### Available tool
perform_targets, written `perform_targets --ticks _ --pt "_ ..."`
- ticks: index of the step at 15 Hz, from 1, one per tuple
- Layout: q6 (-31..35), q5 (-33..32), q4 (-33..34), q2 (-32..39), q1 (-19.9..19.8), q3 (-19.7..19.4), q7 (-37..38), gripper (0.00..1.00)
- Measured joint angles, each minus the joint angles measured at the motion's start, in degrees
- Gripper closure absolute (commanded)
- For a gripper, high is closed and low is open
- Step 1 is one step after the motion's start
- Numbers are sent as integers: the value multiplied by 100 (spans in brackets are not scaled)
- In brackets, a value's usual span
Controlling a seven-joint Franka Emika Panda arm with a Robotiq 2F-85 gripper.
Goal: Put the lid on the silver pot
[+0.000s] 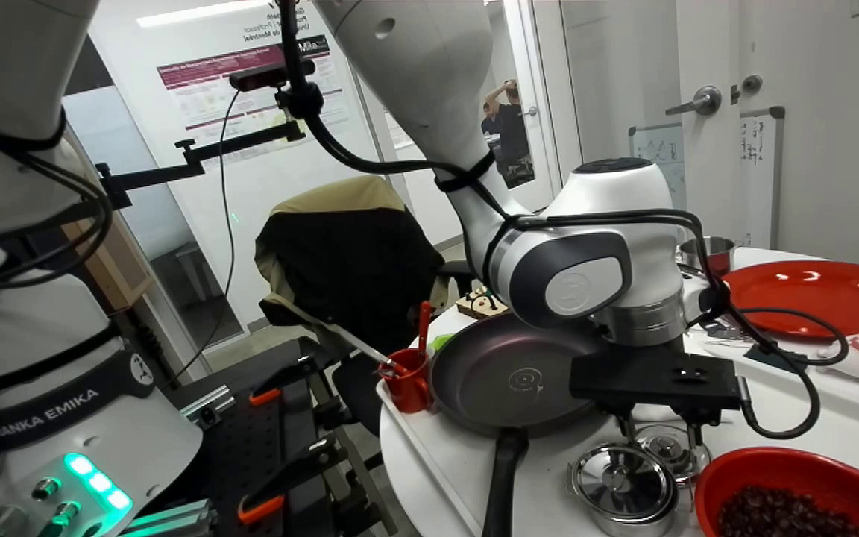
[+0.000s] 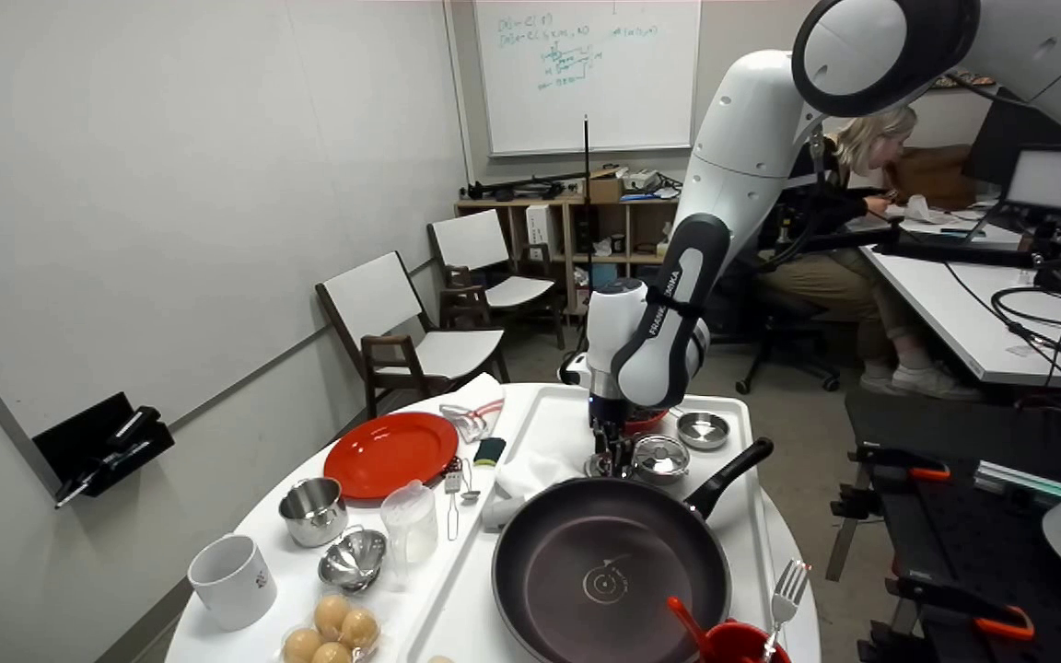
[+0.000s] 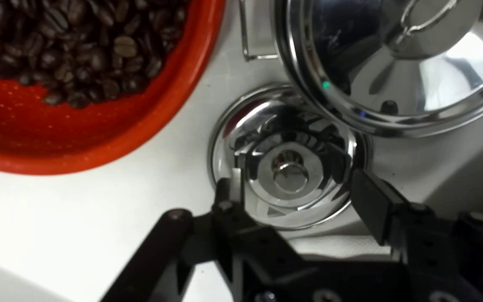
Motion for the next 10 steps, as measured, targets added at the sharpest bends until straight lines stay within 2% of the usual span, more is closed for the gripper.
perform_targets --ticks 4,5,6,7,10 --pt "4 0 4 1 0 5 -12 94" --pt "7 0 6 0 0 7 -13 99" --pt "14 0 8 0 0 8 -15 100" --pt "28 0 11 0 -1 10 -16 95" --pt "84 0 11 1 -8 19 -16 95"
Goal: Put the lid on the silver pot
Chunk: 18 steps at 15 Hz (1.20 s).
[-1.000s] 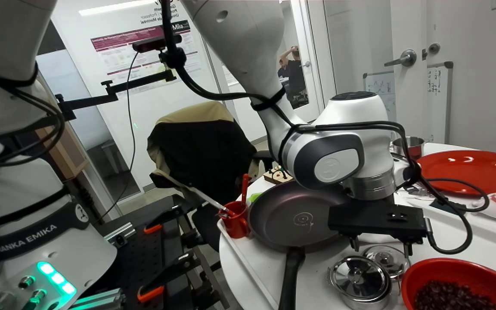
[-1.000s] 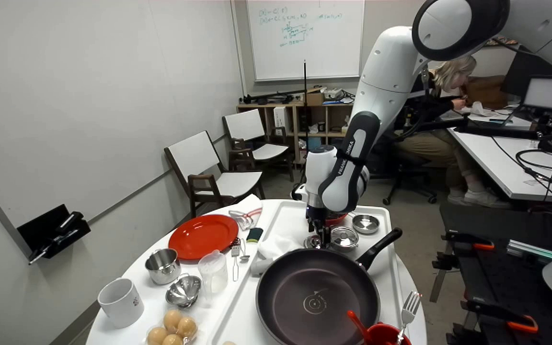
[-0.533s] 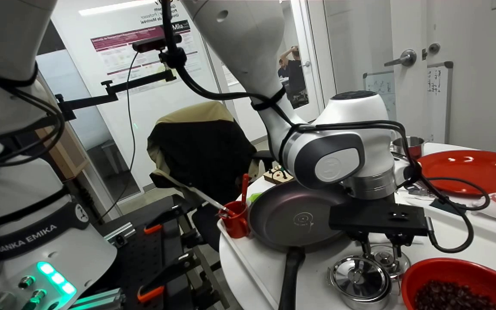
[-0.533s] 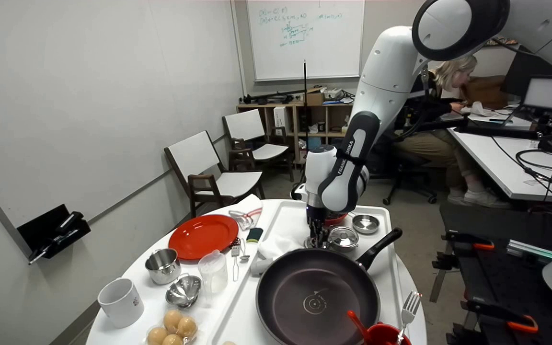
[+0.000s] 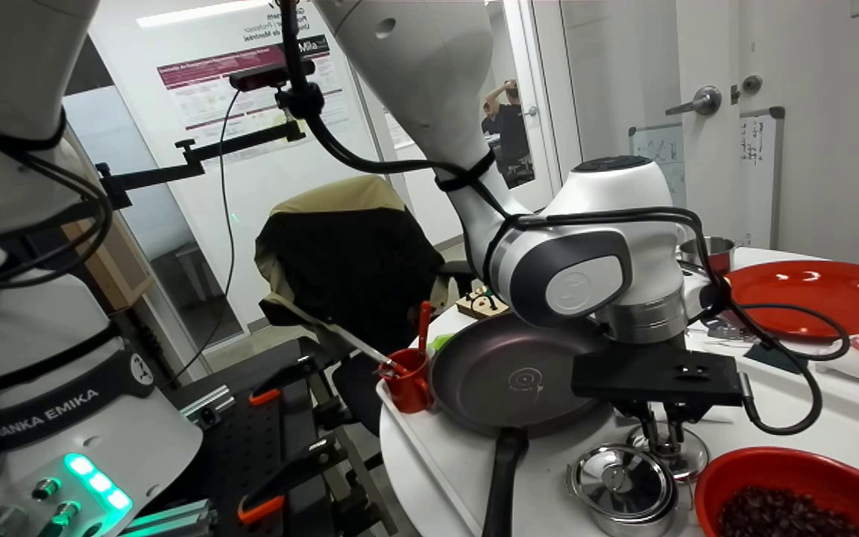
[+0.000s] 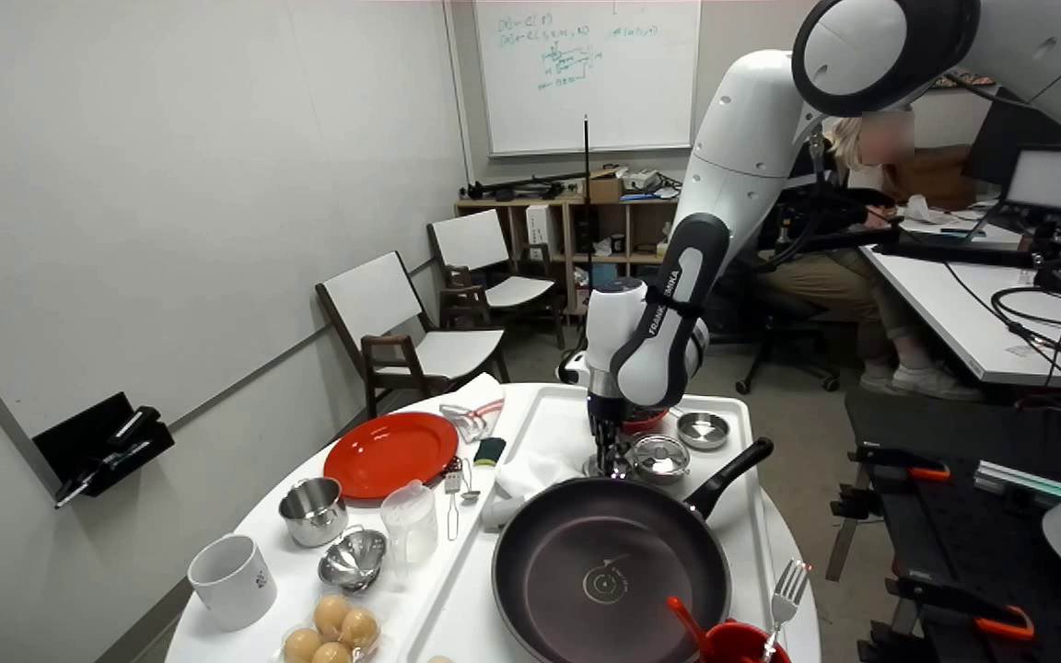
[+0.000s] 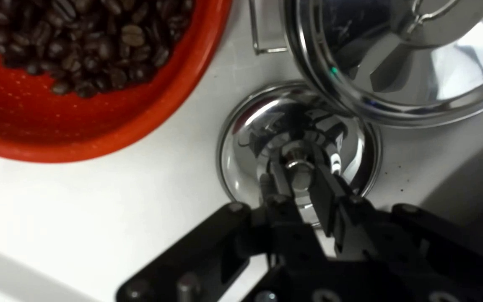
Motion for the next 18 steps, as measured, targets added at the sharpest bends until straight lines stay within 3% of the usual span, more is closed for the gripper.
perform_targets --ticks 11,18 --pt "600 -66 9 -123 -94 188 -35 95" --pt "700 -120 -43 -607 -94 186 -33 95"
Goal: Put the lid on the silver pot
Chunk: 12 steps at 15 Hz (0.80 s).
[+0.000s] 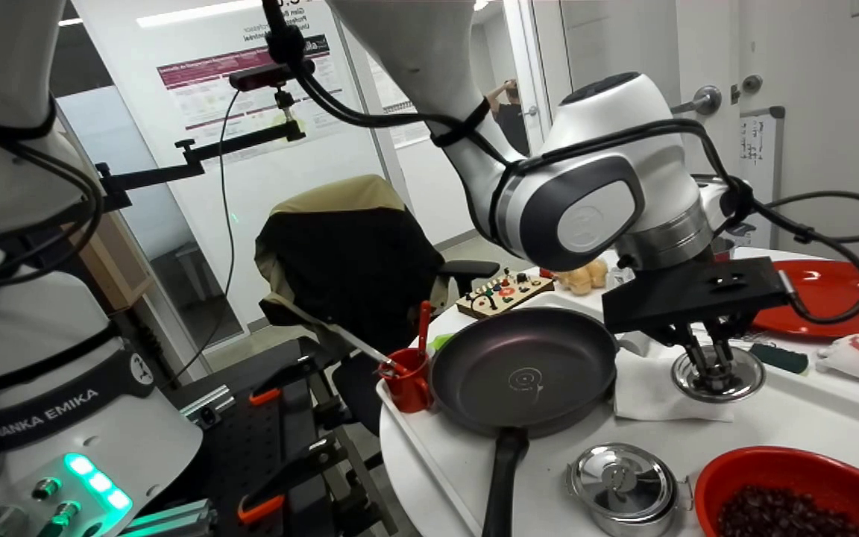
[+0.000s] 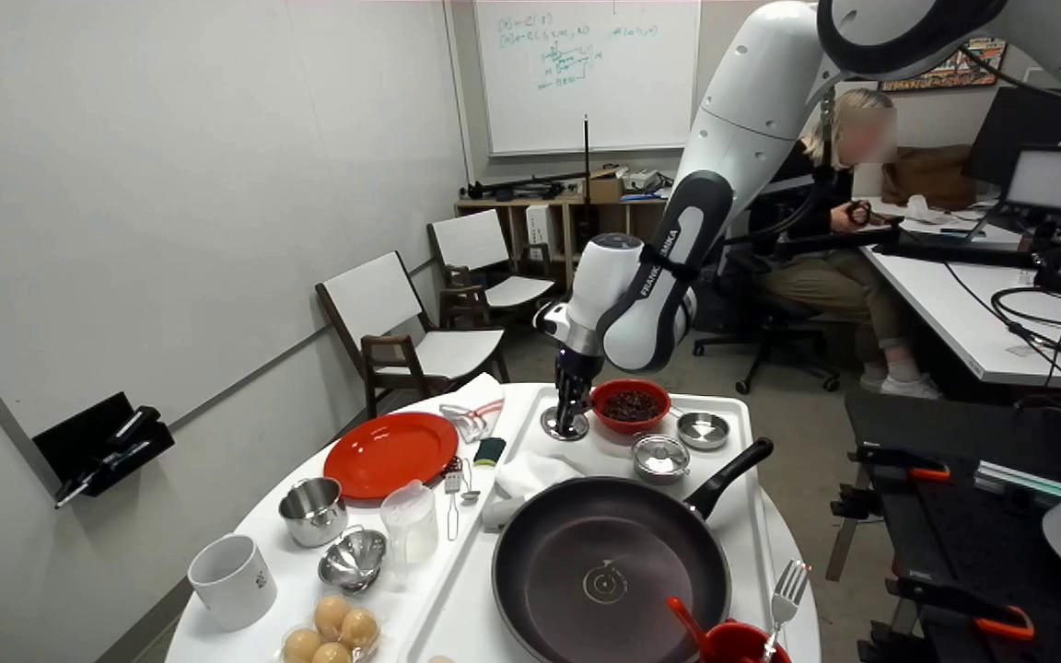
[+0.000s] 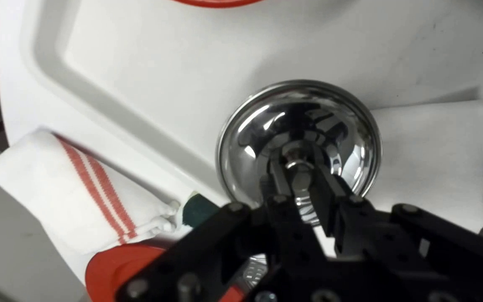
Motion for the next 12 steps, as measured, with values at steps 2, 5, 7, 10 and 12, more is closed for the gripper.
perform_targets --ticks 2,5,7,10,12 --pt "-14 0 -75 -190 4 -40 8 95" --pt "-78 0 -256 -494 30 -138 79 95" --pt "-222 0 -439 -737 26 -179 141 95" --pt "-510 6 -813 -1146 -33 -208 187 95" --pt "-590 12 -1137 -1418 -135 -216 186 95"
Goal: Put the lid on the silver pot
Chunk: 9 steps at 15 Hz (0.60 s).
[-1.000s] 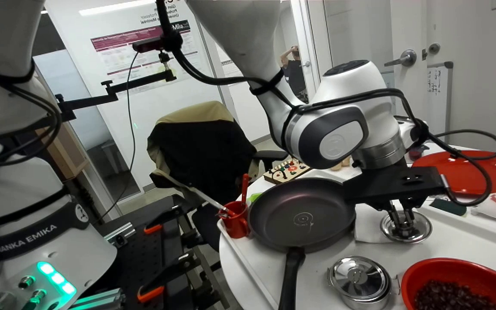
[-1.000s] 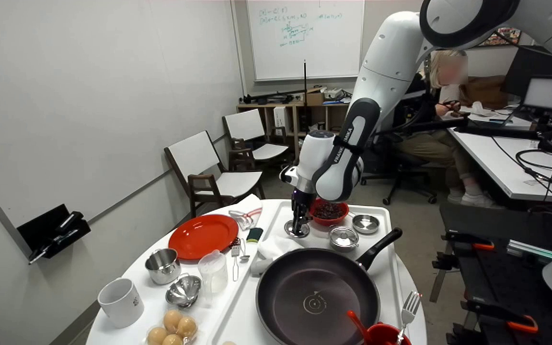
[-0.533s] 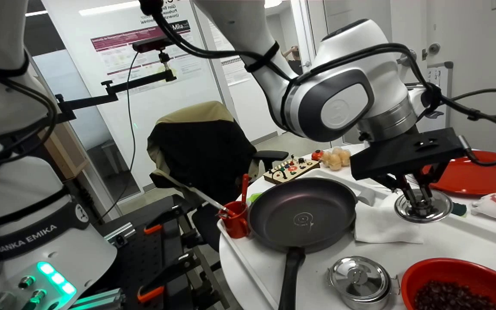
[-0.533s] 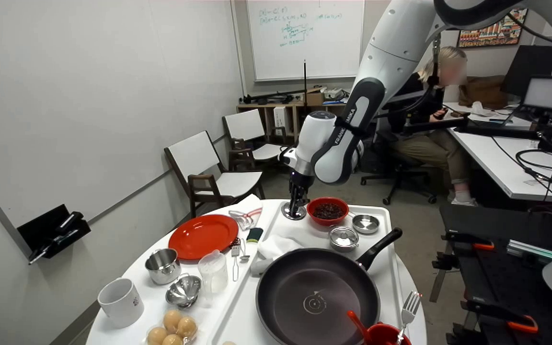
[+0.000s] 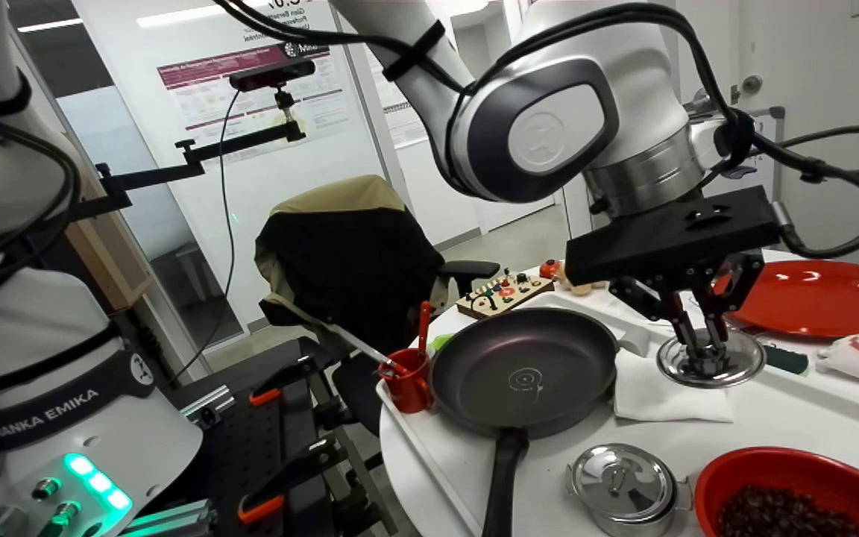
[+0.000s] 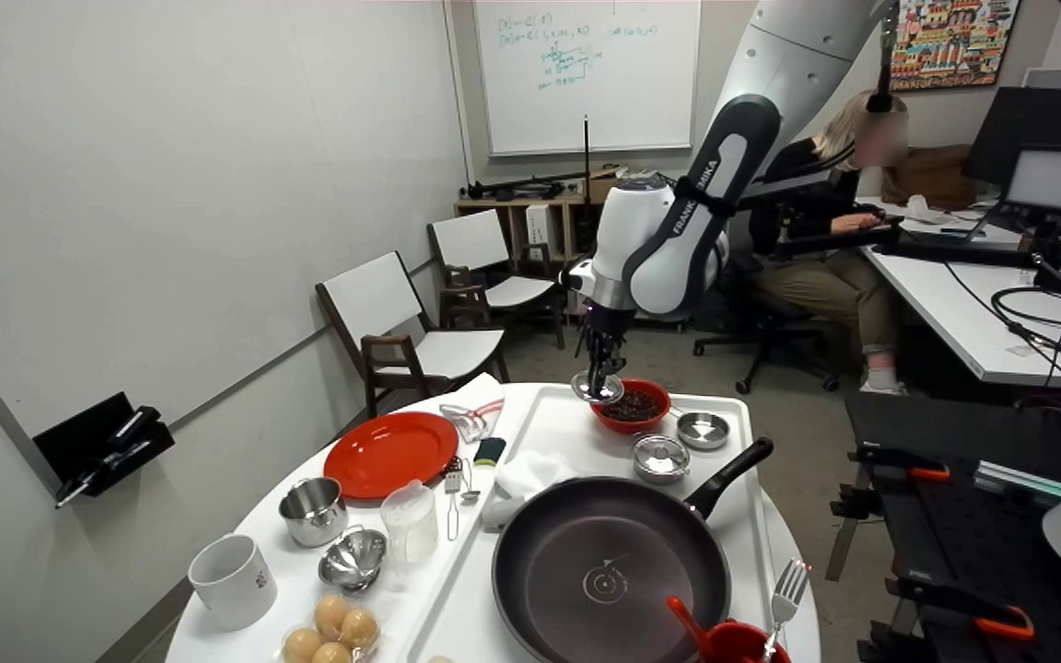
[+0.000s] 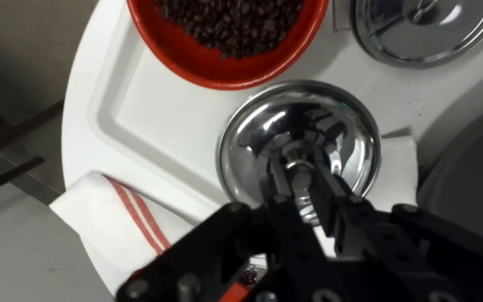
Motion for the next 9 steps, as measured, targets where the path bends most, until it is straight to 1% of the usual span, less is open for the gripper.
perform_targets --ticks 4,9 --pt "32 29 -759 -493 -394 0 -72 95" --pt "322 158 -1706 -876 -1109 14 -203 95"
